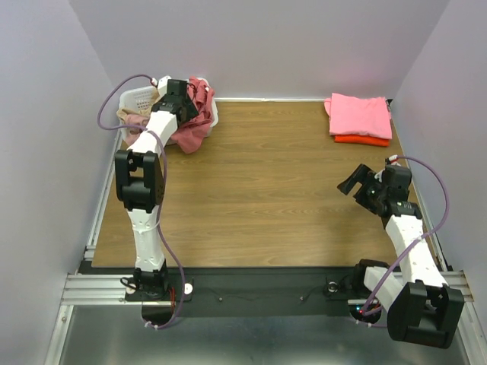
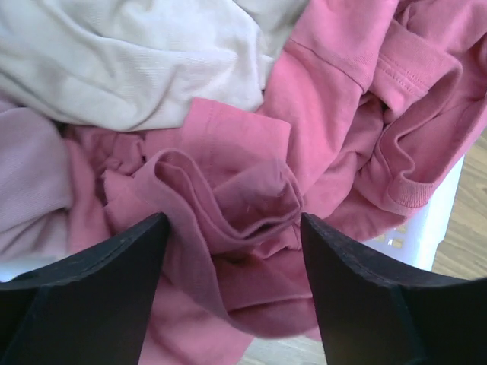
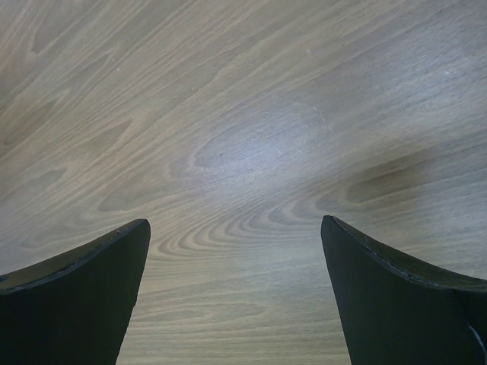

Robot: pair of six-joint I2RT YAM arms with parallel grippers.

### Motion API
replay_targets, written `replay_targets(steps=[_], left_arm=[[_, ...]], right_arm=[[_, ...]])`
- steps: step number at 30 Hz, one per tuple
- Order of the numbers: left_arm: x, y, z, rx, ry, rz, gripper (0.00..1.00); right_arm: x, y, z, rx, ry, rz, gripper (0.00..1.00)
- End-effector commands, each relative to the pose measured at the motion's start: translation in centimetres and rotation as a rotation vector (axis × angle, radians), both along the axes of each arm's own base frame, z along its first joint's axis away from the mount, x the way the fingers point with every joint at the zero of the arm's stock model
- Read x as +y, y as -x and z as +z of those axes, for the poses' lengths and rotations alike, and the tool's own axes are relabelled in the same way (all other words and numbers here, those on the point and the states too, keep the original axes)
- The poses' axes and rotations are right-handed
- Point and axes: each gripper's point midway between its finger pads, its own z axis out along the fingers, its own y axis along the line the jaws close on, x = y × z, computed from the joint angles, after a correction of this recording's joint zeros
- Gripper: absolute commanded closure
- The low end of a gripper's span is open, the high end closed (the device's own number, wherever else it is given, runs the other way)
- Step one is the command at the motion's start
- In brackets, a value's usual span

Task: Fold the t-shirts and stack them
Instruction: Grab the tshirt from the pile, then move the tshirt to the center of the board

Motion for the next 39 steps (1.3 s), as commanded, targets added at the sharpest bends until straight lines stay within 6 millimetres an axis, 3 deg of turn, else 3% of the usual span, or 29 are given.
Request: replay_targets(steps=[1,5,7,8,9,14,17,18,21,22,24,25,27,28,31,32,38,39], left_arm=[[-0.5,-0.7,1.7,-0.018,-0.004,-0.056,0.25],[-0.7,-0.4,1.4,-0.002,-0.013,-0.09,0.57],[-0.7,-0.1,1.6,0.007,-0.017,-0.095,0.68],[-0.7,0.0,1.7,0.008,-0.02,-0.099,0.95],[-0.7,0.2,2.1,0.008,-0.019,-0.109,1.0],[-1.2,1.0,4.1,-0.026,-0.012,-0.148,1.0],[-1.9,1.9,7.9,-0.104,0.012,-0.19,1.0],[-2.2,2.4,10.8,-0.163,0.028,-0.207,1.0],[-3.4,4.0,16.2,-0.268,0.078,-0.243,1.0],[-4.4,5.5,20.3,-0.359,0.082,-0.266,1.0],[-5.9,7.4,24.4,-0.455,0.064,-0.3,1.0],[-7.8,9.6,27.9,-0.536,0.067,-0.34,1.0],[-9.5,12.1,31.1,-0.604,0.077,-0.382,1.0],[-11.8,14.8,33.4,-0.655,0.099,-0.442,1.0],[-14.4,19.3,36.6,-0.735,0.154,-0.524,1.0],[-16.4,21.0,37.0,-0.747,0.182,-0.584,1.0],[-22.5,28.0,38.0,-0.781,0.32,-0.815,1.0],[-24.4,30.3,38.3,-0.784,0.358,-0.886,1.0]], right_arm=[[-0.5,-1.0,0.8,-0.058,0.023,-0.002,0.0],[-0.7,-0.9,0.6,-0.053,0.03,-0.013,0.0],[-0.8,-0.9,0.7,-0.056,0.035,-0.019,0.0],[-1.0,-0.9,0.6,-0.054,0.04,-0.027,0.0],[-1.0,-0.8,0.6,-0.053,0.042,-0.03,0.0],[-1.1,-0.7,0.6,-0.056,0.044,-0.034,0.0],[-1.0,-0.7,0.6,-0.054,0.042,-0.032,0.0],[-1.0,-0.8,0.7,-0.058,0.04,-0.029,0.0],[-0.9,-0.8,0.5,-0.054,0.039,-0.026,0.0],[-1.0,-0.7,0.1,-0.041,0.039,-0.031,0.0],[-0.9,-0.7,-0.1,-0.037,0.036,-0.028,0.0],[-0.9,-0.7,-0.1,-0.037,0.035,-0.02,0.0],[-0.8,-0.7,-0.1,-0.04,0.034,-0.018,0.0],[-0.9,-0.7,-0.1,-0.041,0.039,-0.022,0.0],[-1.1,-0.7,-0.3,-0.033,0.043,-0.033,0.0],[-1.1,-0.7,-0.4,-0.03,0.043,-0.033,0.0],[-0.8,-0.7,-0.6,-0.031,0.034,-0.018,0.0],[-0.8,-0.7,-0.4,-0.04,0.036,-0.018,0.0]])
